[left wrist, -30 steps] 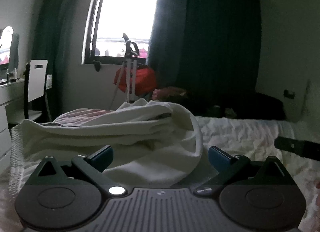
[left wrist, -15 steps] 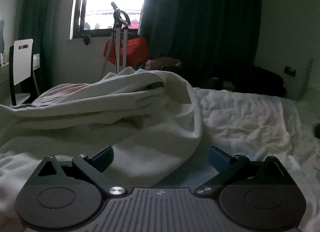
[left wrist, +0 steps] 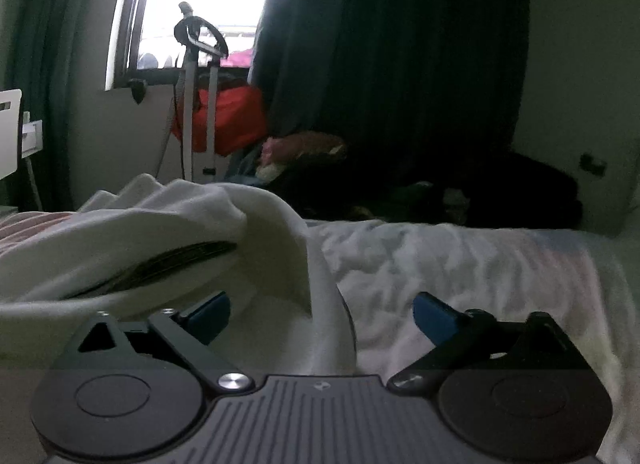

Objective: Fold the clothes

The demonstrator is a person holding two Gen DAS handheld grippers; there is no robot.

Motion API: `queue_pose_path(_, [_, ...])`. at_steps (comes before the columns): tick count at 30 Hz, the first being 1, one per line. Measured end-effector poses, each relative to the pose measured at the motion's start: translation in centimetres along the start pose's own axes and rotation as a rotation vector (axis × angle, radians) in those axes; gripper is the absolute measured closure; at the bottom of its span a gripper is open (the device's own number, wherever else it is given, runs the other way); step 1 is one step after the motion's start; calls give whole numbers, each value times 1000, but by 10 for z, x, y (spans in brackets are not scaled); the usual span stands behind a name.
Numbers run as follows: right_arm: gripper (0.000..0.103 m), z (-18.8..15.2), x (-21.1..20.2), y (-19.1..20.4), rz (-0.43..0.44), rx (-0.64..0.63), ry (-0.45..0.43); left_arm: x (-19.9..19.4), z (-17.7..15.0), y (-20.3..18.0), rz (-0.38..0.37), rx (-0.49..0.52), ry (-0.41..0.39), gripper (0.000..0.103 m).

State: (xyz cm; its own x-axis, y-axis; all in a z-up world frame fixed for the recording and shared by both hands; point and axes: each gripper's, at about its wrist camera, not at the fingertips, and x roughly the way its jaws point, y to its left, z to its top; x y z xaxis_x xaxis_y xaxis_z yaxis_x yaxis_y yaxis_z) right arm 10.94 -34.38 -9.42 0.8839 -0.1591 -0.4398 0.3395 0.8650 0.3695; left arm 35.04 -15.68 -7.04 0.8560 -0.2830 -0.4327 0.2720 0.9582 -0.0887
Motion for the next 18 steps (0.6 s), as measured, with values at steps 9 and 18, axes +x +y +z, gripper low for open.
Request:
queue_pose_path(9, [17, -11, 33, -4, -26, 4, -9, 25, 26, -13, -24, 50, 21, 97])
queue_pose_path(18, [17, -13, 30, -7, -65, 13, -34, -62, 55, -32, -154, 150, -59, 100])
